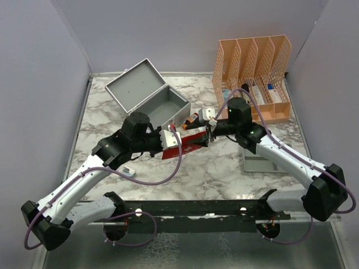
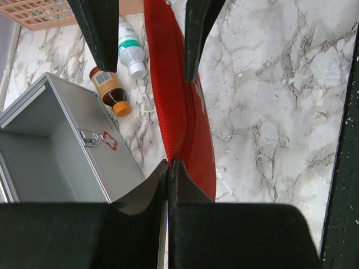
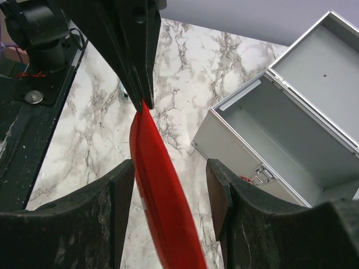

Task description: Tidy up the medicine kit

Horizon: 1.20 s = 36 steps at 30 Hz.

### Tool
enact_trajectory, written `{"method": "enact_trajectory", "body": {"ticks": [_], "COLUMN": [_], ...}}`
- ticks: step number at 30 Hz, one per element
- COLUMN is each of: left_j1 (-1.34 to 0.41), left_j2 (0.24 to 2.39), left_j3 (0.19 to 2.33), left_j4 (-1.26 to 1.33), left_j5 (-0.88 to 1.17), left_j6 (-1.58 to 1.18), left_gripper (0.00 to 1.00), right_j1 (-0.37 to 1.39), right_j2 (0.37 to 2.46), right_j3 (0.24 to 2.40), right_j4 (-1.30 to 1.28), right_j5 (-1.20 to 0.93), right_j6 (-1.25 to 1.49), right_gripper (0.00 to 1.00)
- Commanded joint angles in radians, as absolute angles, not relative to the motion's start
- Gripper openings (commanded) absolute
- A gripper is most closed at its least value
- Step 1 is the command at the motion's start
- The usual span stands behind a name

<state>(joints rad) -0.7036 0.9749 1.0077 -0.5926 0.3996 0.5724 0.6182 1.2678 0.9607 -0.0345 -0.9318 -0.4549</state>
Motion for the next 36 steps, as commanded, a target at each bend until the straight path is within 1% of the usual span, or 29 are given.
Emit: {"method": "enact_trajectory", "body": {"ticks": [1,9,13,19,20,22,23,25,26,27,29,30,31,32,36], "left_j1": [-0.715,-0.718,-0.719,-0.719,-0.719,-0.719,-0.719,-0.719,-0.719,-0.719,-0.719,-0.719,-0.719,-0.719,-0.719], "left_j2": [0.944,0.945,0.937,0.904,0.898,0.891,0.888,0.883,0.880,0.875,0.862,0.855,0.847,0.837,0.790], "left_j3": [1.025,1.028,1.025,1.012,1.009,0.999,0.993,0.981,0.972,0.958,0.919,0.900,0.873,0.855,0.790], "left_j4": [-0.588,-0.589,-0.590,-0.589,-0.588,-0.583,-0.574,-0.549,-0.538,-0.528,-0.511,-0.495,-0.472,-0.443,-0.317], "left_j5": [0.398,0.406,0.425,0.437,0.440,0.439,0.430,0.414,0.415,0.432,0.491,0.510,0.521,0.530,0.568], "left_j6": [0.639,0.630,0.622,0.615,0.612,0.589,0.559,0.482,0.441,0.411,0.387,0.376,0.355,0.336,0.282], "left_gripper": [0.00,0.00,0.00,0.00,0.00,0.00,0.06,0.31,0.39,0.46,0.53,0.64,0.68,0.69,0.69], "right_j1": [0.629,0.661,0.664,0.666,0.667,0.667,0.667,0.667,0.667,0.666,0.667,0.666,0.666,0.666,0.666], "right_j2": [1.309,1.339,1.354,1.396,1.398,1.395,1.389,1.362,1.343,1.320,1.280,1.266,1.256,1.251,1.235], "right_j3": [1.009,1.032,1.037,1.070,1.072,1.074,1.072,1.053,1.036,1.017,0.985,0.985,0.989,0.995,1.007], "right_j4": [-0.056,-0.216,-0.248,-0.264,-0.259,-0.239,-0.220,-0.162,-0.128,-0.090,-0.041,-0.039,-0.044,-0.054,-0.092], "right_j5": [-0.973,-1.016,-1.002,-0.953,-0.947,-0.928,-0.906,-0.873,-0.866,-0.865,-0.874,-0.883,-0.893,-0.903,-0.962], "right_j6": [-0.499,-0.578,-0.559,-0.513,-0.505,-0.494,-0.480,-0.472,-0.475,-0.475,-0.474,-0.477,-0.481,-0.485,-0.507], "right_gripper": [0.55,0.50,0.44,0.24,0.19,0.03,0.01,0.01,0.01,0.01,0.01,0.01,0.01,0.01,0.01]}}
